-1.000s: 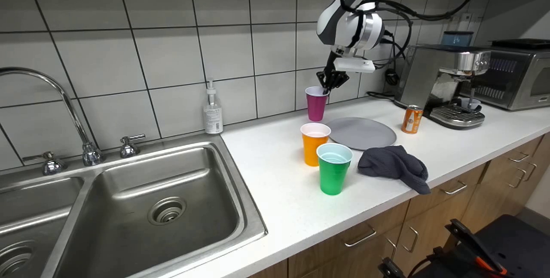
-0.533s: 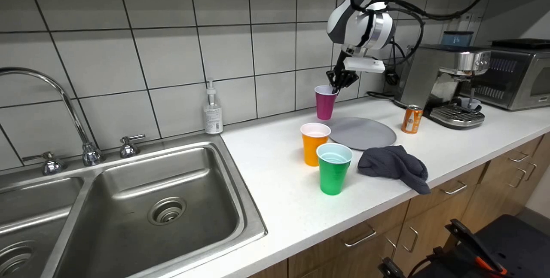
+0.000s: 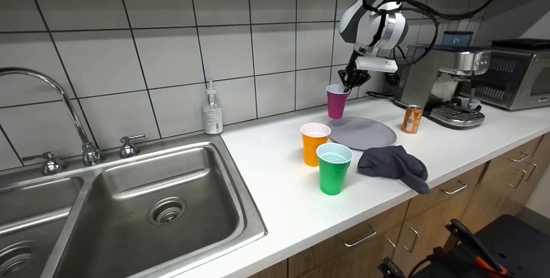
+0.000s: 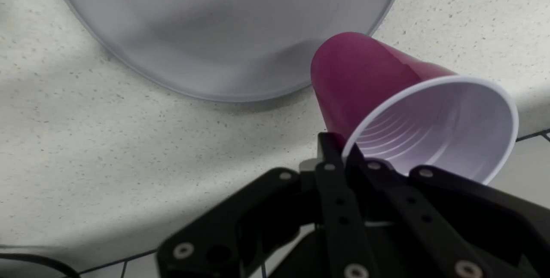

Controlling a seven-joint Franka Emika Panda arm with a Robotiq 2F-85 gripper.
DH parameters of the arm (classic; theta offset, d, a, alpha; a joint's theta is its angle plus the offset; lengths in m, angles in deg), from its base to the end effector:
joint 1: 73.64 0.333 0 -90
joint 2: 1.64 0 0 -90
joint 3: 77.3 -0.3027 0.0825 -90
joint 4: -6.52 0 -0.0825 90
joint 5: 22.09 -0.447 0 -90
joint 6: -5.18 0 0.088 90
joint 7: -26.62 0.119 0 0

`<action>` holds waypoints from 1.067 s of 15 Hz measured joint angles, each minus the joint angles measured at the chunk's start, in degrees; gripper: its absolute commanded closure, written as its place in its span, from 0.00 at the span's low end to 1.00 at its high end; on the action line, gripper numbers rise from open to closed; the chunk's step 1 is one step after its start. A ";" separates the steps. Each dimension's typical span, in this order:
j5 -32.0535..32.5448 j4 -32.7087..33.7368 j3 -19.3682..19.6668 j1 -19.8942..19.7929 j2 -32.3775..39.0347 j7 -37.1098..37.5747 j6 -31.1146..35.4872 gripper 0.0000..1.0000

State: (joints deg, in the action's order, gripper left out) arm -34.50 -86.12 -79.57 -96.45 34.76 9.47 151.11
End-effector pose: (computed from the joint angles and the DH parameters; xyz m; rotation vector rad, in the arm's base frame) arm 0.7137 -0.2724 0.2221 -3.0139 0.3514 -0.5076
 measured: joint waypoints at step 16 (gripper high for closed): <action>0.00 2.42 2.42 -2.37 2.19 0.00 -2.52 0.99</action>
State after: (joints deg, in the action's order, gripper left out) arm -34.50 -83.70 -77.14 -98.82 36.96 9.47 148.60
